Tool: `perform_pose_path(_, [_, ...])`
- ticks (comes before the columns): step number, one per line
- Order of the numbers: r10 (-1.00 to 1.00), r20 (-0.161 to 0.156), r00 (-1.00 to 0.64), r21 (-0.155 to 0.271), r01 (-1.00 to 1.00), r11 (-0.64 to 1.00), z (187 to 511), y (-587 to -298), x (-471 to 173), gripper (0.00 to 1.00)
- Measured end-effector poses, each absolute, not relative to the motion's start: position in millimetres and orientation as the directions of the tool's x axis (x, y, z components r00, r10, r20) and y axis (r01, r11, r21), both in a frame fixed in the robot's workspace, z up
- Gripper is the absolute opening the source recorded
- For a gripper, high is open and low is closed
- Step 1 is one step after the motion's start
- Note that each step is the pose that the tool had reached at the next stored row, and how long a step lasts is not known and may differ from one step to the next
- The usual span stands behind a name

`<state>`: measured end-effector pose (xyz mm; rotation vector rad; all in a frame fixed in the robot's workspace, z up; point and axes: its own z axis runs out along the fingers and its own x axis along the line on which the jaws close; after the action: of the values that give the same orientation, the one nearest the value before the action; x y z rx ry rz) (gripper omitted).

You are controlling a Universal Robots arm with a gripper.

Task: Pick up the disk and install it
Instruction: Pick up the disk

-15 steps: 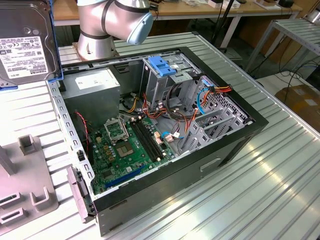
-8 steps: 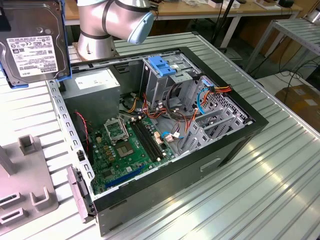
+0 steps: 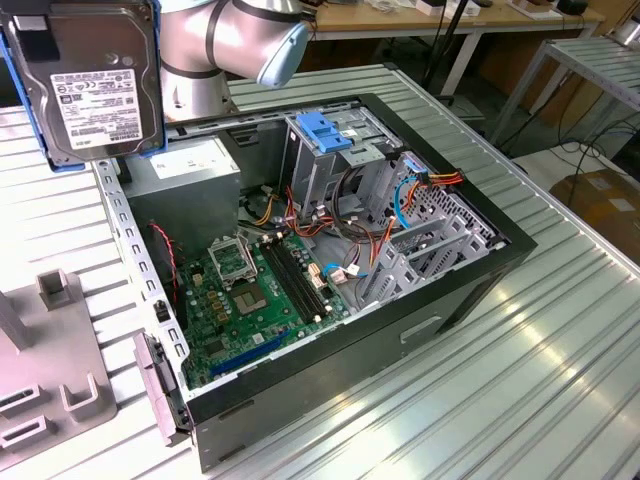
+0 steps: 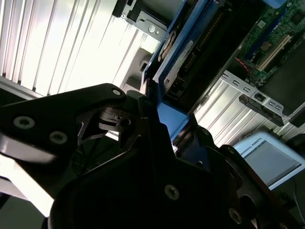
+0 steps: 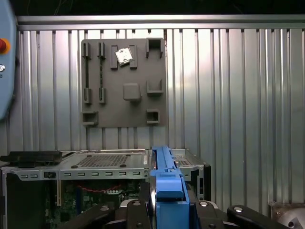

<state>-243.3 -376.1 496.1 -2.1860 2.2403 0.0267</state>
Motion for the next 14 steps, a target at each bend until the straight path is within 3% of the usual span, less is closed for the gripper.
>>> perform_pose_path(14, [-0.999, -0.020, -0.025, 0.004, -1.000, 0.024, 495, -376, -208, 0.37])
